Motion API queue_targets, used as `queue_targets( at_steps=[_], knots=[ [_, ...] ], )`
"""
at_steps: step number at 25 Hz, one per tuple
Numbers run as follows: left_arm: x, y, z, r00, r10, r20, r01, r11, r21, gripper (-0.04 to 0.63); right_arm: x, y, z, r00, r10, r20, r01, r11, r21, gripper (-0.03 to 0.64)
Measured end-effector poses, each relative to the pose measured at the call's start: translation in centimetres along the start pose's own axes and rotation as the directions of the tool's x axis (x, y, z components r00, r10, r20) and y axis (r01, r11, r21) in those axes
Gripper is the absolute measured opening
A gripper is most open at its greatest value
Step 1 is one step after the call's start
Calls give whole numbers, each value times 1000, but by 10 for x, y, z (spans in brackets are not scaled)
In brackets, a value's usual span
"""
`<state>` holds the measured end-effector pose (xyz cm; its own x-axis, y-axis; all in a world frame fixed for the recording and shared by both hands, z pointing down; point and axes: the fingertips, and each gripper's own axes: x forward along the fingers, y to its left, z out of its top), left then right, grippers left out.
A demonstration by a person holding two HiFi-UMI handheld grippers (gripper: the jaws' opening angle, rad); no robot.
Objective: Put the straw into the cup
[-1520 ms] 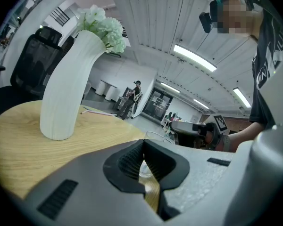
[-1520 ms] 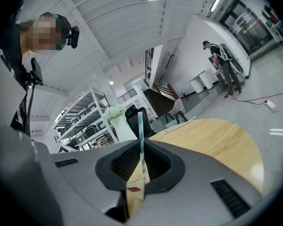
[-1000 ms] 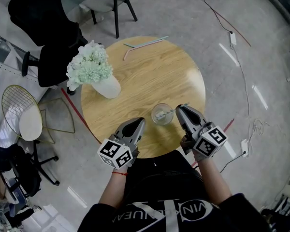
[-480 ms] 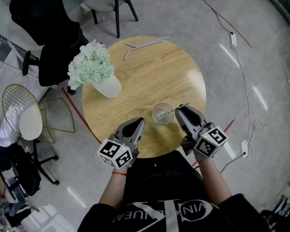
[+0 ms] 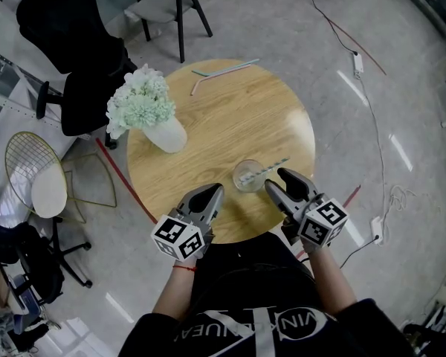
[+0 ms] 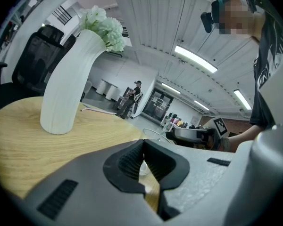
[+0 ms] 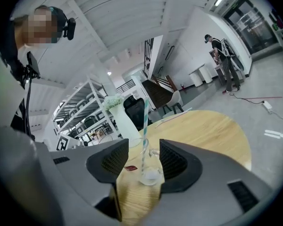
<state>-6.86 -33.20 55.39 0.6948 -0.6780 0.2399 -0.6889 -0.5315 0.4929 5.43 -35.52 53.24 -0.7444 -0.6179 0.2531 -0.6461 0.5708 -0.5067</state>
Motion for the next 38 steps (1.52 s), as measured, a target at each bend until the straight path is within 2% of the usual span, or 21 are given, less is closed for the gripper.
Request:
queue_targets(
  at_steps=[3, 9, 13, 17, 23, 29, 34, 38],
  knots=[
    [-2, -2, 3, 1000, 2, 5, -2, 1000, 10, 8, -6, 6, -3, 1000, 8, -27, -9, 999, -47, 183],
    [-8, -9, 8, 1000, 8, 11, -8, 1000, 28, 8, -14, 12, -2, 1000, 13, -28, -16, 997, -81, 169],
    [-14, -15, 10, 1000, 15, 18, -16, 999, 40, 8, -20, 20, 2, 999, 28, -22, -30, 994, -101, 102],
    [-21, -22, 13, 999, 27, 29, -29, 999, 45, 8, -24, 32, 1, 998, 40, -48, -49, 981, -187, 5],
    [-33, -33, 11, 998, 56, 23, -57, 997, 56, 8, -26, 52, -6, 991, 100, -85, -117, 964, -239, 3],
    [-50, -36, 8, 994, 107, 35, -108, 994, 28, 8, -23, 63, -17, 983, 147, -110, -171, 951, -257, 3],
    [-63, -39, 6, 994, 103, 27, -104, 994, 29, 8, -24, 70, -19, 985, 147, -86, -164, 956, -244, 3],
    [-65, -44, 15, 996, 72, 47, -74, 997, 34, 8, -32, 82, -11, 990, 133, -40, -139, 961, -241, 3]
  ],
)
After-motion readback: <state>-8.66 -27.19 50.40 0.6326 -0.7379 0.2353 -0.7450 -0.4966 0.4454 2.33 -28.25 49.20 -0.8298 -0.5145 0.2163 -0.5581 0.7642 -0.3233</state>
